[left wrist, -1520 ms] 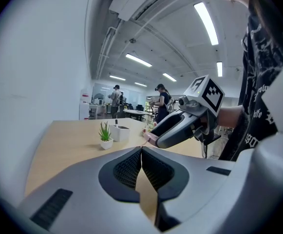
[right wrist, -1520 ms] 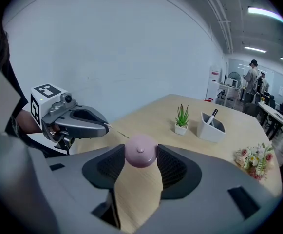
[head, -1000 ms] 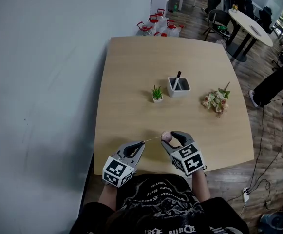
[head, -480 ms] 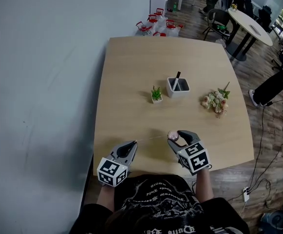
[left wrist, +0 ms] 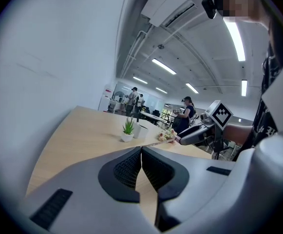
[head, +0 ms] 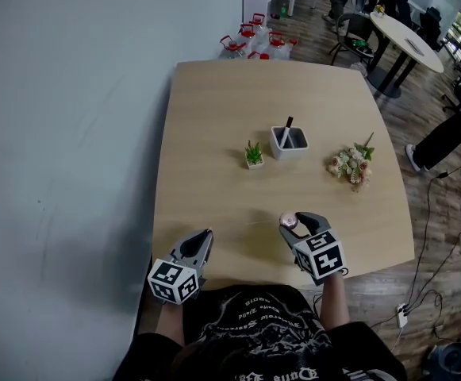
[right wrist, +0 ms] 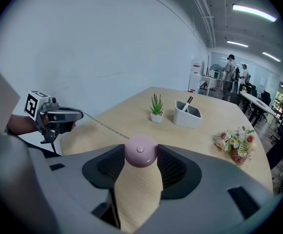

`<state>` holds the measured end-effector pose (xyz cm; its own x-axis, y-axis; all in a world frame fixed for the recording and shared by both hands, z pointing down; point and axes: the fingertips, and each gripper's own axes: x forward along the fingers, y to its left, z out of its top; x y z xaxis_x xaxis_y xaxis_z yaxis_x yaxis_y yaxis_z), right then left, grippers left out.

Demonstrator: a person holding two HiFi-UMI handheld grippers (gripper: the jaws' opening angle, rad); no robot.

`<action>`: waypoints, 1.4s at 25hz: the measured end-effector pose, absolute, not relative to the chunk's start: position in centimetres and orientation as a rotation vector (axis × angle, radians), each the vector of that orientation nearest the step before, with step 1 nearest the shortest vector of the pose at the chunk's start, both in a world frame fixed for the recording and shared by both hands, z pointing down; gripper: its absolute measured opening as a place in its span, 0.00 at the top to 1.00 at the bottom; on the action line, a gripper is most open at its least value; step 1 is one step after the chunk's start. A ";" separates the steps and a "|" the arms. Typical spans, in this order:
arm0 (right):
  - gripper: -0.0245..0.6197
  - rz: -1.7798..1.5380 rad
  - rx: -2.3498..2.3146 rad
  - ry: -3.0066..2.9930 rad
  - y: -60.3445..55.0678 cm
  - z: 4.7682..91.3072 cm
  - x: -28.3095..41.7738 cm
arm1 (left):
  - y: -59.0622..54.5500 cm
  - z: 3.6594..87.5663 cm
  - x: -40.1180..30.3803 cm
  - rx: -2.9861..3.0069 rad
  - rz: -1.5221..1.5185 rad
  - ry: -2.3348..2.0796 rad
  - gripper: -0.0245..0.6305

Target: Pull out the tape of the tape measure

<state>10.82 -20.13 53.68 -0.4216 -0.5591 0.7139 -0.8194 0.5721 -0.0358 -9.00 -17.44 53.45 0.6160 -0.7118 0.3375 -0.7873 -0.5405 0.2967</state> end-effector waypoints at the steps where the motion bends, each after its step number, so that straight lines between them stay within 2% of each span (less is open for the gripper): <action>1: 0.61 0.507 1.101 -2.138 -20.2 53.7 11.0 | -17.4 53.5 -9.3 2.410 0.231 -1.186 0.95; 21: 0.61 0.567 1.189 -2.081 -19.9 54.1 14.0 | -17.5 54.6 -13.3 2.299 0.205 -1.290 0.95; 35: 0.61 0.614 1.244 -2.049 -20.0 54.7 15.3 | -17.7 54.9 -13.5 2.279 0.214 -1.303 0.95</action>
<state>15.30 -19.95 54.71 -0.3346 -0.5899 0.7349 -0.8967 0.4392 -0.0558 -13.49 -17.69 54.93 0.5287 -0.7626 0.3727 -0.8418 -0.4149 0.3453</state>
